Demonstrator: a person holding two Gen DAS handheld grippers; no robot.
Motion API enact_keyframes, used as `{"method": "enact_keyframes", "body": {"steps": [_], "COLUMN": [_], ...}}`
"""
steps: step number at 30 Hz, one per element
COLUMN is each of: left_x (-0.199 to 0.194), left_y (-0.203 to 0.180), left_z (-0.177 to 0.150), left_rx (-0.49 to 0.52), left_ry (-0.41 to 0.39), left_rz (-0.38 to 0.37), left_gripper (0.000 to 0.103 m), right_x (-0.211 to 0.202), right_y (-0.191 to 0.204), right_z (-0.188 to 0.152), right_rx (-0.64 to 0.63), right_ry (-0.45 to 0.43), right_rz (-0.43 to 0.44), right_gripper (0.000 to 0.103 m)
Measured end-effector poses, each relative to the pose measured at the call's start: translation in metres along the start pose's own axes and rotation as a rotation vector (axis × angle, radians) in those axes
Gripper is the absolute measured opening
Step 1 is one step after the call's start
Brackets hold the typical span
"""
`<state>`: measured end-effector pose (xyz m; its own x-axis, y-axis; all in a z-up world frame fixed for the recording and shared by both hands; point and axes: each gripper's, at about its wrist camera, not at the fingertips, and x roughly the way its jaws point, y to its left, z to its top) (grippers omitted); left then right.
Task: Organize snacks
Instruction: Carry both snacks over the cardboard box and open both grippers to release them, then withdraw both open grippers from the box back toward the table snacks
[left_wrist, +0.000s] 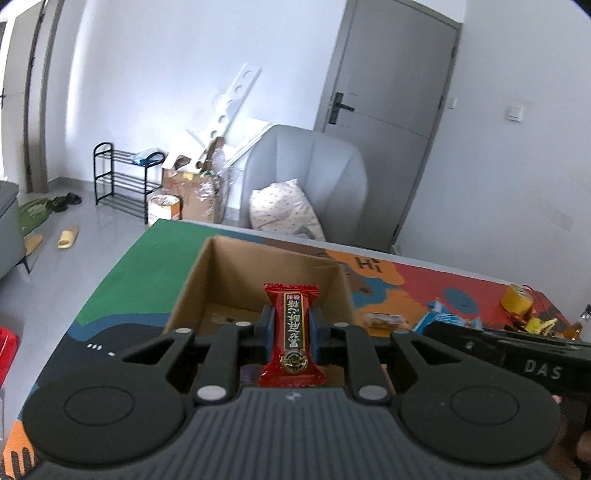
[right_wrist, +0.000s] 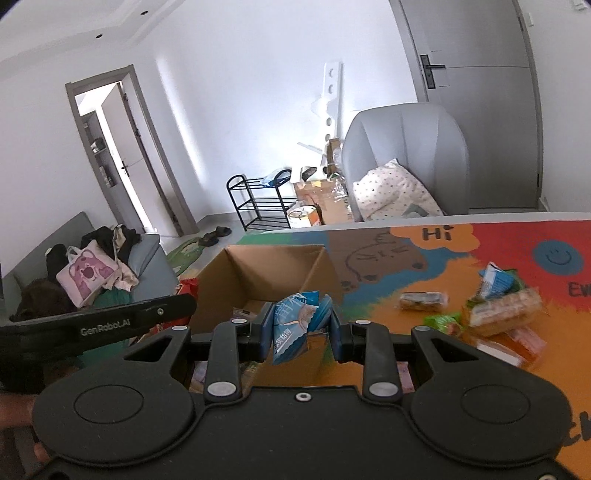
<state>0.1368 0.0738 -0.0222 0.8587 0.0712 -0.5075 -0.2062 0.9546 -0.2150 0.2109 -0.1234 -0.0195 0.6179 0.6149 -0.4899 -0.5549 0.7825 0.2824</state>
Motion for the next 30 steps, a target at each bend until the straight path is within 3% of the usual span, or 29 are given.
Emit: {"method": "enact_keyframes", "body": {"steps": [7, 14, 17, 19, 21, 23, 27, 30], "left_x": [0.007, 0.0, 0.0, -0.002, -0.003, -0.005, -0.008, -0.009], "left_y": [0.021, 0.032, 0.038, 0.04, 0.042, 0.042, 0.04, 0.032], "left_z": [0.001, -0.002, -0.003, -0.003, -0.002, -0.001, -0.002, -0.005], "left_rx": [-0.04, -0.046, -0.063, -0.067, -0.071, -0.075, -0.072, -0.061], "left_ry": [0.011, 0.009, 0.015, 0.011, 0.005, 0.001, -0.011, -0.018], "left_rz": [0.033, 0.047, 0.047, 0.051, 0.053, 0.057, 0.066, 0.06], "left_gripper": [0.019, 0.027, 0.038, 0.046, 0.05, 0.057, 0.079, 0.085], "right_x": [0.015, 0.029, 0.032, 0.034, 0.034, 0.031, 0.024, 0.014], "right_y": [0.015, 0.03, 0.036, 0.04, 0.04, 0.036, 0.026, 0.016], "right_z": [0.003, 0.006, 0.008, 0.01, 0.011, 0.01, 0.007, 0.004], "right_rx": [-0.021, -0.038, -0.036, -0.033, -0.024, -0.015, 0.01, 0.023], "right_ry": [0.014, 0.03, 0.026, 0.031, 0.031, 0.03, 0.036, 0.025], "right_rz": [0.023, 0.048, 0.072, 0.098, 0.089, 0.084, 0.057, 0.028], "right_gripper": [0.029, 0.029, 0.029, 0.037, 0.045, 0.045, 0.049, 0.054]}}
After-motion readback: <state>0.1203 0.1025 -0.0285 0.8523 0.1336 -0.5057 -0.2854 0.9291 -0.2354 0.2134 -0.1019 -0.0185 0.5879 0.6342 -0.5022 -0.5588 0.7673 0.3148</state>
